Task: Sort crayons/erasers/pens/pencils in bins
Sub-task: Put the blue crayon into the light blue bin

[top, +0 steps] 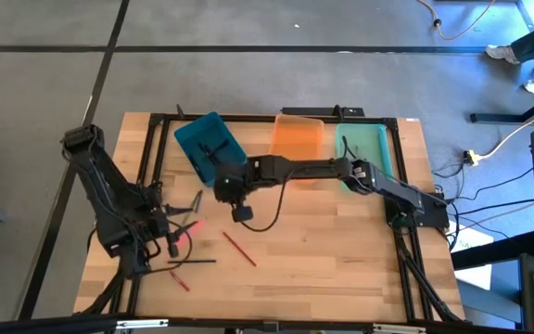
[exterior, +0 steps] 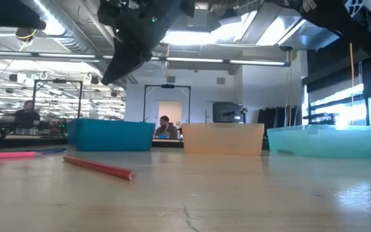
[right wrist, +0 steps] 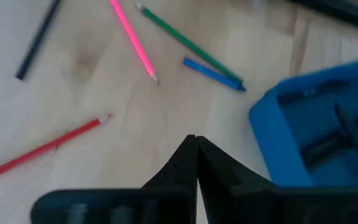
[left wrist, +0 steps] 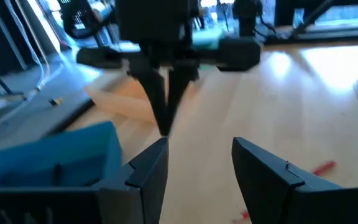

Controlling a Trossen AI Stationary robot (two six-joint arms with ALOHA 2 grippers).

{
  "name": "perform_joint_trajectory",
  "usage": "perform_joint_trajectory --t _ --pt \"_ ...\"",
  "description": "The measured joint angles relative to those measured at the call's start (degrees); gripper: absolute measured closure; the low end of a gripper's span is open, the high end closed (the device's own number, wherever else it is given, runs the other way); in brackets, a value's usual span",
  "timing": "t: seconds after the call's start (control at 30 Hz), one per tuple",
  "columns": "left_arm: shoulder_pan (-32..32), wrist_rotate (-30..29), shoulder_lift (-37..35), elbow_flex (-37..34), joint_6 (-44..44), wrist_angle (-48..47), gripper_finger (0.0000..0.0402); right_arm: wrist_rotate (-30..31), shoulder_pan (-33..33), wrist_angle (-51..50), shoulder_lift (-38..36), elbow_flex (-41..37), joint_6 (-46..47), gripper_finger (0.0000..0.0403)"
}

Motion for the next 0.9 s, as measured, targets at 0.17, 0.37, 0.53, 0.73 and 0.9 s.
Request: perform_joint_trajectory --t 0.17,0.37,0.53,0.73,0.9 --pt "3.7 -2.42 -4.49 0.0 -0.33 -4.65 0.0231 -13.07 -3.3 4.43 0.65 0.13 -4.0 0.0391" --pt "9.37 -0.91 -10.67 -1.93 -0.29 -9.71 0.0231 -26.12 -7.59 11.11 4.0 0.0 -4.45 0.0391" --pt "13.0 -0.15 -18.6 -3.28 0.61 -10.55 0.0231 -26.53 -9.05 18.82 6.94 0.0 -4.97 0.039" --pt "13.44 1.13 -24.75 -3.3 4.74 -7.57 0.0231 -26.31 -9.03 26.35 8.56 0.02 -7.05 0.039" --pt "13.42 -1.34 -24.46 -3.3 9.2 -1.58 0.0231 -24.92 -7.71 32.75 10.66 0.07 -4.66 0.0363"
